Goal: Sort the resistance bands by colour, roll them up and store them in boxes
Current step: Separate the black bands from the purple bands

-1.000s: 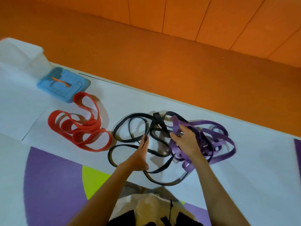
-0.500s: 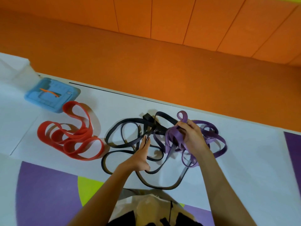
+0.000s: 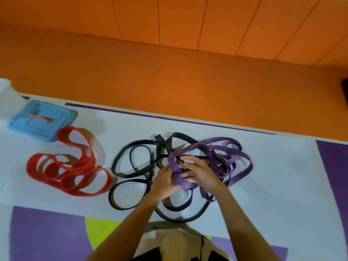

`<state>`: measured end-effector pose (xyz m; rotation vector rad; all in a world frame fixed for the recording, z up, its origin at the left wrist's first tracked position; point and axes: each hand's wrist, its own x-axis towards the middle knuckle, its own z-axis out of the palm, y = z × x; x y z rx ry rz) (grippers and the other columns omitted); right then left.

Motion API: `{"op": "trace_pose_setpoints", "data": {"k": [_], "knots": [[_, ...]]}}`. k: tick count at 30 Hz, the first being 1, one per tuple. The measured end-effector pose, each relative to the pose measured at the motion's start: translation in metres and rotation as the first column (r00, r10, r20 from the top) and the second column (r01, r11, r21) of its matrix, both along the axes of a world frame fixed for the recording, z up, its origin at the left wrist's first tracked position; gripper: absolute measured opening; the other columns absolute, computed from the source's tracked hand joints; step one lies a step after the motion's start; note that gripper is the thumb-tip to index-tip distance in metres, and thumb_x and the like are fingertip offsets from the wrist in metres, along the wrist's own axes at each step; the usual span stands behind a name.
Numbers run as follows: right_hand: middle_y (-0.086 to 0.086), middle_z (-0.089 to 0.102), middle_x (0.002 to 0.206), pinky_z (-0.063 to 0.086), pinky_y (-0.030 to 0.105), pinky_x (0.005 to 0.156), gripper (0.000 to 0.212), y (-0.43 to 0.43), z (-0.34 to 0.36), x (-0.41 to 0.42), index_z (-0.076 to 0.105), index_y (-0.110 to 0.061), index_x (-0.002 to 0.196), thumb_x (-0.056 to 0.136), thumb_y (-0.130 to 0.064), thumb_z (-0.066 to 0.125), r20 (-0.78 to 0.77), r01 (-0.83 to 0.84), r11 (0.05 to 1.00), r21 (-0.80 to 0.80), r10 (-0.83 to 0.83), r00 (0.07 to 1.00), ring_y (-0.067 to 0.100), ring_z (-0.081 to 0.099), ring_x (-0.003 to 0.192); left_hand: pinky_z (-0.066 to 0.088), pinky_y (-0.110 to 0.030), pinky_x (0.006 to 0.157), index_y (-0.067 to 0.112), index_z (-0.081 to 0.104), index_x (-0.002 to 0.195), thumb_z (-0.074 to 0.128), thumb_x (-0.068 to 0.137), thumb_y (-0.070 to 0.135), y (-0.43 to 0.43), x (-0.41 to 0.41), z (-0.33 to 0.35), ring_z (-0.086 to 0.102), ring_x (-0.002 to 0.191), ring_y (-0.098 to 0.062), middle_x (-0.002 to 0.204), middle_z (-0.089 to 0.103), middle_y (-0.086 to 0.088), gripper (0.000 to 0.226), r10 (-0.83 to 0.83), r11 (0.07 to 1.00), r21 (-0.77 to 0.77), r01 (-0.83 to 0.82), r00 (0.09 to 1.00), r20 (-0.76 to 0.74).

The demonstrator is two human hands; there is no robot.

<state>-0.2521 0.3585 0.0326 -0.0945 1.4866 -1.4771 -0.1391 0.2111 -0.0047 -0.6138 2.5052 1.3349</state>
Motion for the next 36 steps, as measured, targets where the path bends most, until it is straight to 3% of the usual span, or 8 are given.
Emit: {"op": "trace_pose_setpoints", "data": {"k": [3, 6, 8, 13, 19, 27, 33, 36], "knots": [[0.005, 0.078, 0.118, 0.063, 0.042, 0.091, 0.02, 0.0, -0.012, 0.007, 0.076, -0.022, 0.116, 0.106, -0.019, 0.06, -0.093, 0.144, 0.989, 0.006, -0.143, 0.985, 0.032, 0.078, 0.099, 0.05, -0.021, 0.083, 0.025, 0.065, 0.109, 0.065, 0.104, 0.031, 0.002, -0.003, 0.0, 0.068, 0.094, -0.005, 0.096, 0.07, 0.016, 0.008, 0.144, 0.978, 0.158, -0.137, 0.989, -0.032], [-0.001, 0.079, 0.105, 0.06, 0.046, 0.095, 0.016, 0.014, -0.026, 0.003, 0.074, -0.019, 0.1, 0.103, -0.013, 0.06, -0.407, 0.407, 0.881, 0.243, -0.289, 0.867, 0.027, 0.077, 0.095, 0.046, -0.019, 0.083, 0.021, 0.07, 0.104, 0.059, 0.108, 0.028, -0.007, -0.001, -0.001, 0.07, 0.092, -0.005, 0.095, 0.073, 0.008, 0.014, 0.271, 0.93, 0.249, -0.27, 0.962, 0.03], [0.0, 0.071, 0.115, 0.053, 0.043, 0.102, 0.015, 0.026, -0.036, -0.002, 0.071, -0.024, 0.109, 0.098, -0.016, 0.066, -0.569, 0.392, 0.812, 0.432, -0.092, 0.817, 0.03, 0.068, 0.114, 0.048, -0.021, 0.084, 0.021, 0.07, 0.104, 0.058, 0.107, 0.019, -0.019, 0.003, 0.001, 0.069, 0.092, -0.005, 0.096, 0.073, 0.006, 0.012, 0.3, 0.929, 0.225, -0.294, 0.954, 0.007], [-0.008, 0.021, 0.169, 0.005, 0.061, 0.125, 0.061, 0.032, -0.053, -0.006, 0.055, -0.052, 0.139, 0.083, -0.078, 0.061, -0.37, -0.12, 0.612, 0.782, 0.61, 0.701, 0.027, 0.011, 0.158, 0.056, -0.023, 0.09, 0.021, 0.061, 0.113, 0.055, 0.104, 0.003, -0.037, 0.01, 0.016, 0.071, 0.098, -0.009, 0.101, 0.072, 0.006, 0.021, 0.286, 0.951, 0.151, -0.268, 0.952, -0.112], [-0.015, 0.007, 0.172, -0.005, 0.058, 0.127, 0.067, 0.052, -0.06, 0.007, 0.07, -0.046, 0.116, 0.069, -0.09, 0.057, -0.662, 0.046, 0.788, 0.614, 0.483, 0.573, 0.018, -0.012, 0.161, 0.052, -0.01, 0.065, 0.022, 0.055, 0.107, 0.049, 0.099, -0.009, -0.046, 0.001, 0.033, 0.069, 0.079, 0.003, 0.084, 0.068, 0.008, 0.032, 0.388, 0.919, 0.141, -0.367, 0.907, -0.166], [-0.013, 0.024, 0.168, 0.003, 0.064, 0.124, 0.06, 0.048, -0.053, 0.019, 0.054, -0.039, 0.146, 0.092, -0.064, 0.064, -0.536, -0.073, 0.605, 0.793, 0.749, 0.389, 0.021, 0.008, 0.161, 0.054, -0.025, 0.059, 0.021, 0.058, 0.101, 0.045, 0.09, -0.018, -0.068, 0.02, 0.038, 0.061, 0.061, -0.01, 0.069, 0.063, 0.001, 0.043, 0.508, 0.851, 0.251, -0.462, 0.845, -0.167], [-0.003, 0.068, 0.133, 0.015, 0.059, 0.127, 0.027, 0.021, -0.032, 0.025, 0.063, -0.024, 0.132, 0.106, -0.03, 0.057, -0.711, 0.223, 0.706, 0.672, 0.532, 0.459, 0.026, 0.058, 0.132, 0.061, -0.037, 0.073, 0.014, 0.056, 0.127, 0.055, 0.1, -0.005, -0.097, 0.024, 0.055, 0.065, 0.079, -0.02, 0.088, 0.062, 0.0, 0.033, 0.374, 0.927, 0.098, -0.361, 0.904, -0.206], [0.0, 0.075, 0.113, 0.04, 0.057, 0.115, 0.022, 0.009, -0.01, 0.021, 0.065, -0.02, 0.125, 0.104, -0.024, 0.061, -0.779, 0.289, 0.771, 0.567, 0.388, 0.493, 0.03, 0.068, 0.112, 0.048, -0.021, 0.067, 0.017, 0.053, 0.129, 0.055, 0.101, -0.002, -0.113, 0.025, 0.069, 0.064, 0.081, -0.015, 0.092, 0.062, 0.005, 0.033, 0.285, 0.949, -0.056, -0.311, 0.919, -0.271]]}}
